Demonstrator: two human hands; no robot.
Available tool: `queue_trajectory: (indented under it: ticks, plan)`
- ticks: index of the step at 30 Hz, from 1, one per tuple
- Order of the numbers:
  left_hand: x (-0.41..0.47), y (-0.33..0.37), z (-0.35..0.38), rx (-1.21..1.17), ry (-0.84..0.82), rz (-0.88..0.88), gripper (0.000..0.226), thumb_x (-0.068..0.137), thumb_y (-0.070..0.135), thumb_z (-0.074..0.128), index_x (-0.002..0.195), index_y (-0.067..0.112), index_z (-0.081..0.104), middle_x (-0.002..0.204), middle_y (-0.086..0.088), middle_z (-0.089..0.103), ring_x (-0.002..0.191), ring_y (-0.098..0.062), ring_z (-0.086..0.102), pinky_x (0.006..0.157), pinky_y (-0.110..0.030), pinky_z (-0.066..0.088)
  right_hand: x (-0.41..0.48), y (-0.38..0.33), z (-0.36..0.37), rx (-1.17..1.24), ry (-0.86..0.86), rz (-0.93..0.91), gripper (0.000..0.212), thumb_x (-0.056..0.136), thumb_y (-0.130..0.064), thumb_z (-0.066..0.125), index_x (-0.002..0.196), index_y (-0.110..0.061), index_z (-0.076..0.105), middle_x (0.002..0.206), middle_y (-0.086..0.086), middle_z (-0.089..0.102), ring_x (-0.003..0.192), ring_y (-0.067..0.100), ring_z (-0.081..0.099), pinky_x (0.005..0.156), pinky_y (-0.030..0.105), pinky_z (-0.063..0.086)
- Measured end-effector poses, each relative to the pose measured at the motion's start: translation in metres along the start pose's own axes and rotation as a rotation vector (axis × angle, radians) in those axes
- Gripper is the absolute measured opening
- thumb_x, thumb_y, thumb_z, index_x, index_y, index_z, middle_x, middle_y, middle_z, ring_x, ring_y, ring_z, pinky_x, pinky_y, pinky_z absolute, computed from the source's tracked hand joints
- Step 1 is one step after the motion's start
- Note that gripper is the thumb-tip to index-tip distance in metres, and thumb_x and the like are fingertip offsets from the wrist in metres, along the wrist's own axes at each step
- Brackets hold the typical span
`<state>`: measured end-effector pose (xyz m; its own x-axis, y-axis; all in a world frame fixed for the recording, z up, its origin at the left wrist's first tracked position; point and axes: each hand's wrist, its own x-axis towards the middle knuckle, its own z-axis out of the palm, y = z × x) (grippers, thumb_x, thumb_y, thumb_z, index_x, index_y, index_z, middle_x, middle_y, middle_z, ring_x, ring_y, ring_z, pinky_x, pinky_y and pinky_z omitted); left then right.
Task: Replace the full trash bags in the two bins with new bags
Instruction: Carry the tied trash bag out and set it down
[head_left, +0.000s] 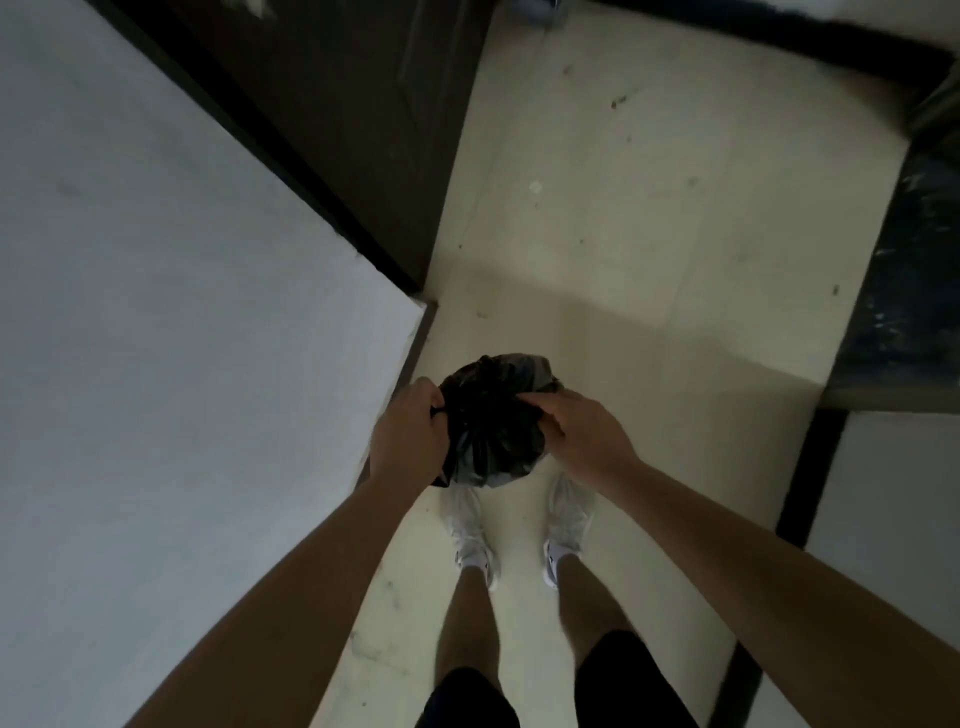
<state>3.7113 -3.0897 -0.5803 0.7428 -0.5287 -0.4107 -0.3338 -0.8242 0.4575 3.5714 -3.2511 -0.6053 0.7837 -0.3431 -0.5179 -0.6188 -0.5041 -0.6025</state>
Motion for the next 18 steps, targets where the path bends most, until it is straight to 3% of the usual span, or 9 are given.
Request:
queue_trajectory:
  ticks: [3, 5, 10, 12, 13, 14, 15, 16, 18]
  plan:
    - [0.043, -0.046, 0.052, -0.015, 0.011, -0.027, 0.004, 0.092, 0.006, 0.052, 0.095, 0.006, 0.056, 0.091, -0.005, 0.05, 0.076, -0.023, 0.054, 0.064, -0.033, 0.044, 0.052, 0.029, 0.046, 0.005, 0.02, 0.018, 0.04, 0.103, -0.02, 0.041, 0.138, -0.03, 0.058, 0.131, 0.008, 0.063, 0.117, 0.028, 0.061, 0.093, 0.036, 0.05]
    - [0.067, -0.075, 0.084, -0.075, 0.017, -0.081, 0.003, 0.092, 0.007, 0.052, 0.093, 0.009, 0.054, 0.085, -0.002, 0.053, 0.074, -0.021, 0.054, 0.064, -0.031, 0.044, 0.085, 0.042, 0.076, 0.007, 0.05, 0.038, 0.04, 0.102, -0.019, 0.041, 0.137, -0.026, 0.058, 0.13, 0.01, 0.063, 0.115, 0.029, 0.062, 0.092, 0.035, 0.049]
    - [0.11, -0.145, 0.155, -0.176, -0.04, -0.361, 0.004, 0.094, 0.014, 0.046, 0.095, 0.013, 0.05, 0.076, 0.008, 0.05, 0.067, -0.006, 0.047, 0.059, -0.025, 0.035, 0.16, 0.062, 0.145, 0.042, 0.064, 0.09, 0.034, 0.102, -0.015, 0.043, 0.132, -0.018, 0.058, 0.125, 0.009, 0.067, 0.11, 0.029, 0.063, 0.085, 0.032, 0.047]
    - [0.121, -0.17, 0.179, -0.272, -0.075, -0.484, 0.013, 0.091, 0.014, 0.045, 0.093, 0.008, 0.056, 0.076, -0.003, 0.054, 0.069, -0.012, 0.053, 0.057, -0.022, 0.033, 0.181, 0.066, 0.17, 0.061, 0.036, 0.083, 0.035, 0.102, -0.014, 0.042, 0.133, -0.017, 0.059, 0.129, 0.009, 0.065, 0.114, 0.027, 0.062, 0.09, 0.03, 0.046]
    - [0.123, -0.183, 0.189, -0.355, -0.094, -0.547, 0.019, 0.09, 0.014, 0.045, 0.092, 0.002, 0.059, 0.075, -0.009, 0.055, 0.083, -0.024, 0.063, 0.059, -0.024, 0.034, 0.189, 0.067, 0.182, 0.081, -0.001, 0.084, 0.037, 0.103, -0.013, 0.04, 0.135, -0.017, 0.057, 0.133, 0.008, 0.063, 0.118, 0.025, 0.06, 0.094, 0.027, 0.044]
    - [0.122, -0.194, 0.195, -0.414, -0.113, -0.597, 0.022, 0.091, 0.013, 0.044, 0.09, -0.002, 0.06, 0.075, -0.01, 0.054, 0.073, -0.024, 0.055, 0.061, -0.026, 0.035, 0.195, 0.065, 0.193, 0.109, -0.046, 0.089, 0.038, 0.105, -0.013, 0.038, 0.138, -0.016, 0.055, 0.137, 0.006, 0.06, 0.123, 0.021, 0.057, 0.098, 0.023, 0.041]
    - [0.12, -0.203, 0.199, -0.439, -0.131, -0.633, 0.024, 0.095, 0.013, 0.043, 0.09, -0.002, 0.06, 0.079, -0.011, 0.055, 0.076, -0.018, 0.044, 0.063, -0.029, 0.039, 0.198, 0.063, 0.202, 0.137, -0.091, 0.098, 0.039, 0.106, -0.013, 0.036, 0.14, -0.016, 0.053, 0.14, 0.005, 0.058, 0.127, 0.018, 0.054, 0.1, 0.019, 0.038]
    - [0.115, -0.211, 0.2, -0.437, -0.142, -0.653, 0.027, 0.098, 0.015, 0.041, 0.099, -0.004, 0.06, 0.093, -0.012, 0.061, 0.089, -0.026, 0.057, 0.071, -0.031, 0.046, 0.199, 0.061, 0.21, 0.157, -0.12, 0.105, 0.039, 0.107, -0.014, 0.035, 0.142, -0.016, 0.052, 0.142, 0.004, 0.056, 0.129, 0.016, 0.053, 0.102, 0.017, 0.036]
    - [0.103, -0.22, 0.193, -0.354, -0.124, -0.642, 0.041, 0.104, 0.025, 0.038, 0.133, -0.002, 0.05, 0.132, -0.014, 0.055, 0.121, -0.027, 0.052, 0.1, -0.03, 0.04, 0.194, 0.058, 0.218, 0.182, -0.133, 0.106, 0.039, 0.107, -0.017, 0.036, 0.143, -0.017, 0.05, 0.143, 0.002, 0.055, 0.13, 0.014, 0.052, 0.104, 0.017, 0.037]
